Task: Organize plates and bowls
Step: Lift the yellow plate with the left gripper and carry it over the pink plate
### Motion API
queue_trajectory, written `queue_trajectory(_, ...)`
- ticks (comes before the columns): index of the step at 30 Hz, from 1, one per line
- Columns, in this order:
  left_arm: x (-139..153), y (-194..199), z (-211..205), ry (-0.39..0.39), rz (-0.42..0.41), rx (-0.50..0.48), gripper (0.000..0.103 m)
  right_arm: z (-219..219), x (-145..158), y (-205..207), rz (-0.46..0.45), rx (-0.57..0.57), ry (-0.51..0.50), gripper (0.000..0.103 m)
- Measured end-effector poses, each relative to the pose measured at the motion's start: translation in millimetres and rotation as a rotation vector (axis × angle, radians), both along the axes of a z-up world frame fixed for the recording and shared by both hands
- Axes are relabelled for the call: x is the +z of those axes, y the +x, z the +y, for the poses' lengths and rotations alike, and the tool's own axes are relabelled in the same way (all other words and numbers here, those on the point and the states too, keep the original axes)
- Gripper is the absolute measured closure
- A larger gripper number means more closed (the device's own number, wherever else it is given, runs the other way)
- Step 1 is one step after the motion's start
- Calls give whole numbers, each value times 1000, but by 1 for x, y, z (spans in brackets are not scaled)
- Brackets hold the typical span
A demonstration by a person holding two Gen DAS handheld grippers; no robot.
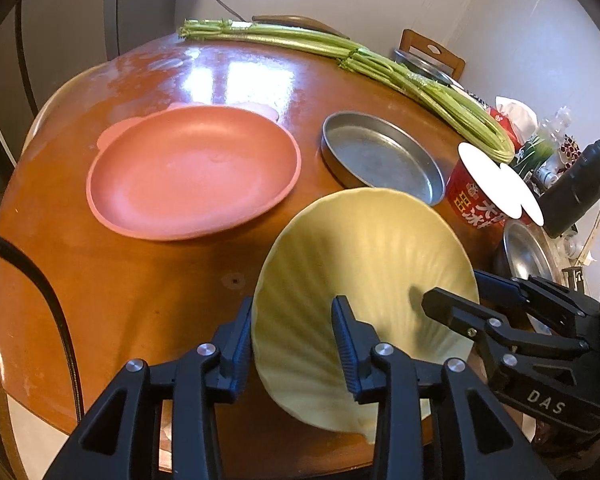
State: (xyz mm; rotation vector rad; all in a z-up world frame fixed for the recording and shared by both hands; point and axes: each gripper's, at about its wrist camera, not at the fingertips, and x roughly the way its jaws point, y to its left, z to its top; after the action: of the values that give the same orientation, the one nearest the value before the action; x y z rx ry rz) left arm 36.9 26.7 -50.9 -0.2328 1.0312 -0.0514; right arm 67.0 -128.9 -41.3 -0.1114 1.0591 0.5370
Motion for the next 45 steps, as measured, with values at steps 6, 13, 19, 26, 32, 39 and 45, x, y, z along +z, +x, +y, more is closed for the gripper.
queue_trajectory(6,11,1,7,-1,-22,17,66,2,13,-2,-25,9,33,54)
queue_trajectory(13,22,0,24,3,-55,50,66,16,27,-1,-59,35,49,54)
queue_trajectory(19,28,3,44,9,-67,86,66,37,36,6,-75,69,54,54)
queue_trajectory(26,37,11,67,9,-81,113,66,65,41,18,-92,106,41,53)
queue_trajectory(32,43,20,82,25,-94,126,66,87,45,27,-118,128,27,53)
queue_trajectory(39,42,29,97,10,-85,131,66,101,44,39,-106,131,30,53)
queue_trajectory(45,45,38,106,16,-91,136,65,111,45,47,-108,141,26,53)
